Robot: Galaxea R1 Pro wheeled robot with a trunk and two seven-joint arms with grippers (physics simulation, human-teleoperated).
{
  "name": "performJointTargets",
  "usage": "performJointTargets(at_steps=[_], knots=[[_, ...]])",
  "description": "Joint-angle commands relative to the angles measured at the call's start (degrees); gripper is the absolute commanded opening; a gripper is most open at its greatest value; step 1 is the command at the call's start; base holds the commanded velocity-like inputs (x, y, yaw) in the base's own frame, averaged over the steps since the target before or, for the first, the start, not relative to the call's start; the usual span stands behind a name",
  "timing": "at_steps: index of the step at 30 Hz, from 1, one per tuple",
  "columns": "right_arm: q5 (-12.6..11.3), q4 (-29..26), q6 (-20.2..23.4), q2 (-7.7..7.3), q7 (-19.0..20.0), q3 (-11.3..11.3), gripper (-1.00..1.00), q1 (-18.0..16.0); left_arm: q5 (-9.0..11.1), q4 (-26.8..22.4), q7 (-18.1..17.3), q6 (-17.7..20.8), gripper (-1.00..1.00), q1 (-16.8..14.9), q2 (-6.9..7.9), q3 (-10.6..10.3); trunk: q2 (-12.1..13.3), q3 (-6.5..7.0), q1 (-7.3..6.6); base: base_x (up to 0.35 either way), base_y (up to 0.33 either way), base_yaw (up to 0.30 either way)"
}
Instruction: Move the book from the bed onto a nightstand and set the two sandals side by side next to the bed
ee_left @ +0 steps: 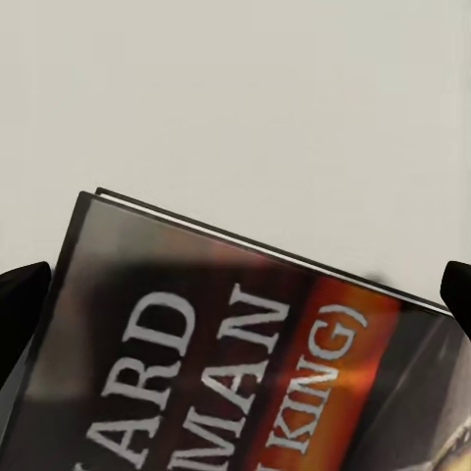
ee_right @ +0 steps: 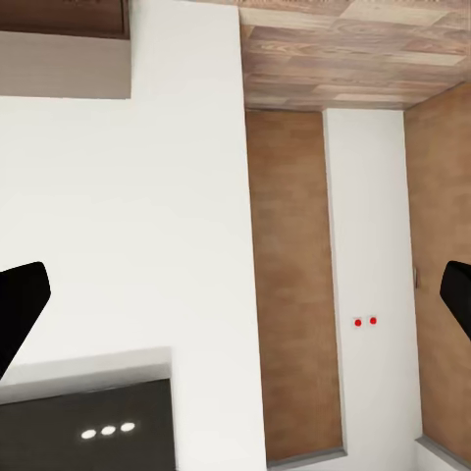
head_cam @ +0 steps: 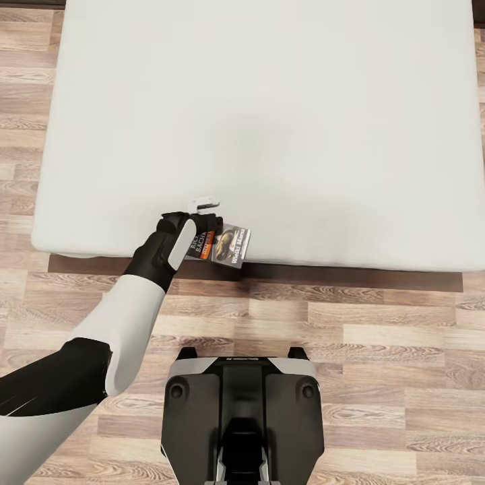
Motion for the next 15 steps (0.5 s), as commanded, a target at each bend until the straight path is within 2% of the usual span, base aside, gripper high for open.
performJointTargets(at_steps=[1, 13, 14, 15], knots=[[0.6, 0.2, 0.1, -0.03, -0.3, -0.4, 1.0, 0.0, 1.2, 0.7, 0.6, 0.3, 1.0, 0.0, 0.0, 0.0, 0.0, -0.04, 0.04, 0.0, 0.0, 0.0], [0.6, 0.3, -0.7, -0.08, -0.2, -0.4, 1.0, 0.0, 1.2, 0.7, 0.7, 0.3, 1.0, 0.0, 0.0, -0.2, 0.0, -0.04, 0.04, 0.0, 0.0, 0.0], [0.5, -0.1, -1.0, -0.41, -0.3, -0.1, 1.0, -0.3, 0.4, 0.1, 0.2, 0.6, 1.0, -0.3, 0.34, -0.2, 0.0, -0.03, 0.02, 0.0, 0.0, 0.0], [0.5, -0.4, -1.3, -0.72, -0.3, -0.1, 1.0, -0.3, 0.4, 0.1, 0.0, 0.7, 1.0, -0.3, 0.64, -0.2, 0.0, -0.03, 0.02, 0.0, 0.0, 0.0]])
